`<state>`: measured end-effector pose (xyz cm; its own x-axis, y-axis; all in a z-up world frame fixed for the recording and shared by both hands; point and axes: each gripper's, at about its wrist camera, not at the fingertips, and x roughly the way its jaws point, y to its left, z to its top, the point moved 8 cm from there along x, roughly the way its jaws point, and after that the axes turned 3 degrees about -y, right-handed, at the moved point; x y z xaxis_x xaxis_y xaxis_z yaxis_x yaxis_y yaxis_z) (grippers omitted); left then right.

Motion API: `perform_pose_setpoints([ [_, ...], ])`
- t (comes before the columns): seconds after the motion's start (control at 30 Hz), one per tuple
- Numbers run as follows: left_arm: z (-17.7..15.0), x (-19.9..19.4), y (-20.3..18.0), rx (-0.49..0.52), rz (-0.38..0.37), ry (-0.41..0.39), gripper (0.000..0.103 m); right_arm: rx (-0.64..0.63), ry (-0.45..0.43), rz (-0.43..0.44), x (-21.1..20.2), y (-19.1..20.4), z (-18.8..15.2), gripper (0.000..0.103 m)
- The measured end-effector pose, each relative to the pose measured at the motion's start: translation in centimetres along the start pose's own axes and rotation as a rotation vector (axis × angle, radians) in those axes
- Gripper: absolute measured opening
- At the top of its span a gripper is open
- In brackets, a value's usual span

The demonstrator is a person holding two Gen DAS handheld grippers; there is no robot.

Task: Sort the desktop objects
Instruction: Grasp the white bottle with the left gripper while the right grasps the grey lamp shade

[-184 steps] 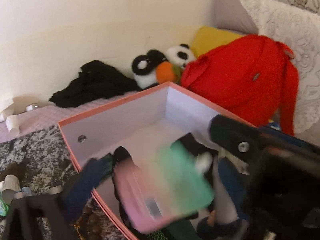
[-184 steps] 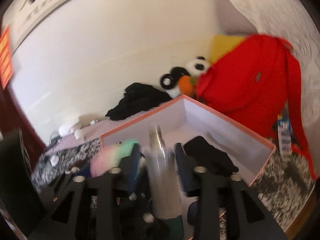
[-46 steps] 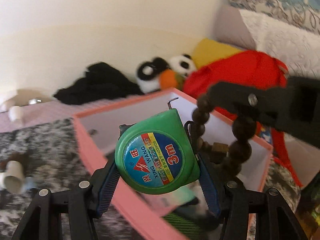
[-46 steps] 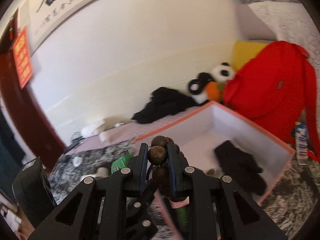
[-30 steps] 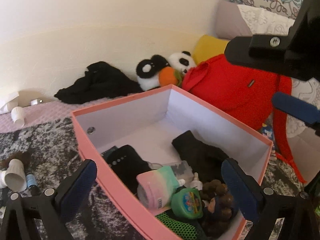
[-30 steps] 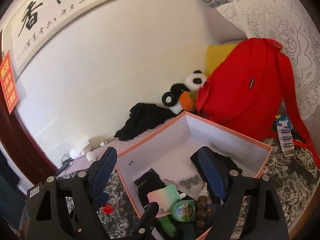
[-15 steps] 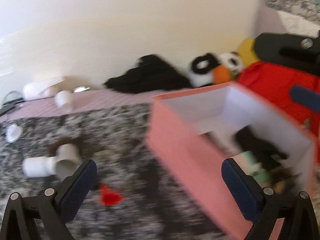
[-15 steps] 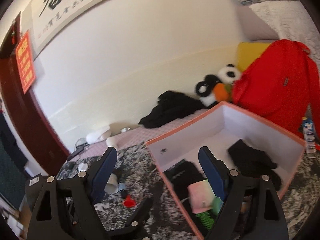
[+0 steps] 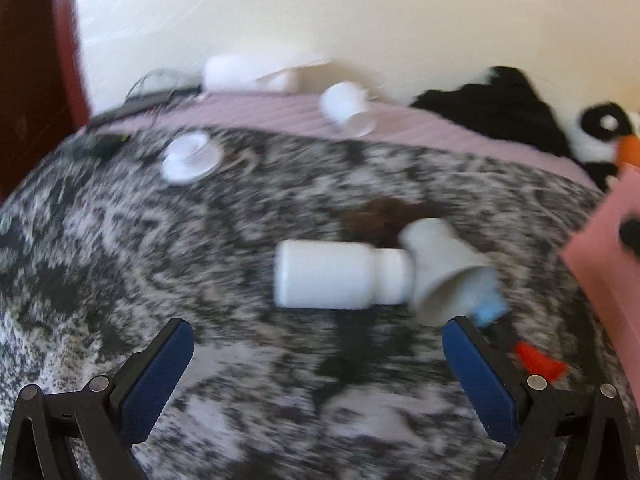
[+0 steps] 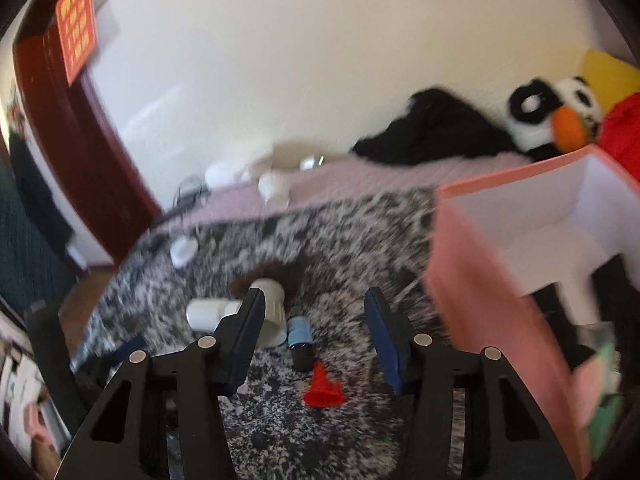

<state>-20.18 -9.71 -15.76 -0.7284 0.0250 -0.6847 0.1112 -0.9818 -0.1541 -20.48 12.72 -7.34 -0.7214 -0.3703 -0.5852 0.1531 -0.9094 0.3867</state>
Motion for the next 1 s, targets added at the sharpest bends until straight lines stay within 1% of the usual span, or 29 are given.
perform_pose_setpoints([
  [0.07,0.5,1.4,1.1,-0.119,-0.044,0.046,0.103,0.012,0.043,0.014,2.2,0.3,-0.6,0.055],
  [0.1,0.8,2.0,1.5,-0.163,-0.058,0.062,0.103,0.019,0.065,0.02,3.4,0.5,-0.8,0.056],
  [0.2,1.8,3.5,2.2,-0.252,-0.076,0.087,0.103,0.037,0.129,0.041,6.7,0.9,-1.7,0.06],
  [0.27,2.3,4.6,2.2,-0.277,-0.087,0.11,0.103,0.05,0.173,0.055,8.9,1.2,-2.2,0.063],
  [0.33,2.3,5.4,1.7,-0.258,-0.079,0.13,0.103,0.026,0.192,0.032,10.4,1.7,-2.3,0.065],
  [0.4,1.8,6.5,0.8,-0.194,-0.052,0.161,0.101,-0.007,0.205,0.001,11.7,2.2,-2.3,0.067],
  [0.43,1.5,7.0,0.6,-0.179,-0.04,0.175,0.099,-0.024,0.211,-0.015,12.4,2.5,-2.3,0.068],
  [0.5,1.2,7.7,0.5,-0.179,-0.049,0.189,0.1,-0.031,0.244,-0.05,13.5,2.1,-2.8,0.067],
  [0.53,1.1,8.0,0.4,-0.182,-0.058,0.191,0.103,-0.008,0.254,-0.038,14.0,1.6,-3.1,0.068],
  [0.6,0.9,8.5,0.0,-0.189,-0.078,0.179,0.103,0.043,0.279,-0.013,14.3,0.8,-3.5,0.078],
  [0.63,0.9,8.6,-0.2,-0.188,-0.074,0.166,0.103,0.065,0.294,-0.005,14.3,0.4,-3.7,0.087],
  [0.77,1.0,9.1,-1.0,-0.181,-0.056,0.108,0.103,0.18,0.315,0.063,14.3,-0.5,-4.0,0.088],
  [0.9,1.4,10.1,-1.5,-0.147,-0.032,0.051,0.103,0.298,0.332,0.136,14.2,-1.3,-4.1,0.09],
  [1.0,1.7,10.4,-1.5,-0.142,-0.032,0.029,0.102,0.387,0.344,0.191,14.1,-2.0,-4.2,0.089],
])
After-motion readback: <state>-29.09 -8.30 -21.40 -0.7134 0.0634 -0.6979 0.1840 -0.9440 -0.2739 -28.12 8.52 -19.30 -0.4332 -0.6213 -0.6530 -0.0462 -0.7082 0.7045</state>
